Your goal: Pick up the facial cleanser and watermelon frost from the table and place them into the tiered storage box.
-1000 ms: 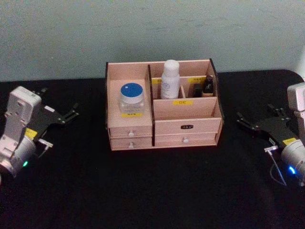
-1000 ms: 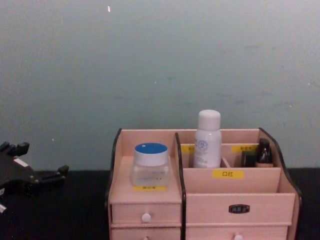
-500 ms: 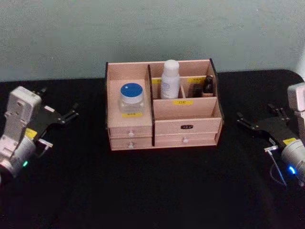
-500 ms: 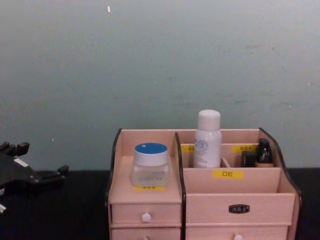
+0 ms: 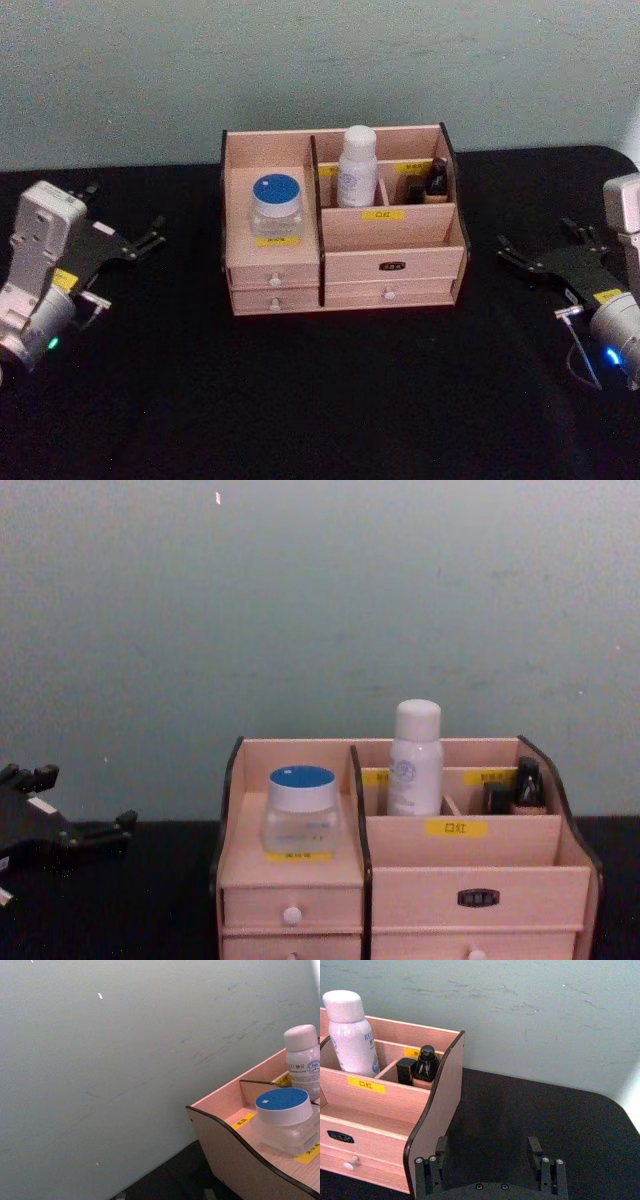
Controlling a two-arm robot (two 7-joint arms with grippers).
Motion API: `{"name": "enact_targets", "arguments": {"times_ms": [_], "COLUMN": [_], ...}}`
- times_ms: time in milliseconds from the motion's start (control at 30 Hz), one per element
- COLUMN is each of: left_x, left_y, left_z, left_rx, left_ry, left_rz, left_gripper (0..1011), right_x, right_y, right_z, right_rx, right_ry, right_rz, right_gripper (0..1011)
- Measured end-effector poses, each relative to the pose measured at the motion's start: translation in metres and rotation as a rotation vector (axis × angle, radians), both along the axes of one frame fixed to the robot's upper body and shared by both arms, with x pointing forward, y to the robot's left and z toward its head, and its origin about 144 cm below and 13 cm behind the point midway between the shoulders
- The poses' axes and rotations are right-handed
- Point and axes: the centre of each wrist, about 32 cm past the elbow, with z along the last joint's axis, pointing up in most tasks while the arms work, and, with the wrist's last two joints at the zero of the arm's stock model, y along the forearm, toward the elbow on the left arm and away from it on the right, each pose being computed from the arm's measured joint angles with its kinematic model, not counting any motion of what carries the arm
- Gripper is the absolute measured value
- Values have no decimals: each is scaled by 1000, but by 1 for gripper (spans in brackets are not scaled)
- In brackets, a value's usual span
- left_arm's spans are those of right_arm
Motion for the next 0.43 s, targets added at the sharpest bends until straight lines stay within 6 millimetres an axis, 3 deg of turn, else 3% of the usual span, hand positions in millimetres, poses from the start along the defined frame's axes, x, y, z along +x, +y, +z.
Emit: {"name": "enact_targets", "arguments": {"times_ms": [433], "left_x": [0], "left_y": [0], "left_z": [0], "left_rx": [0], "left_ry": [0], "left_rz": [0], "left_gripper": [1001], "right_x": [0], "right_y": [0], "right_z": [0], "right_rx": [0], "right_ry": [0], "right_rz": [0], "right_gripper": [1000]}}
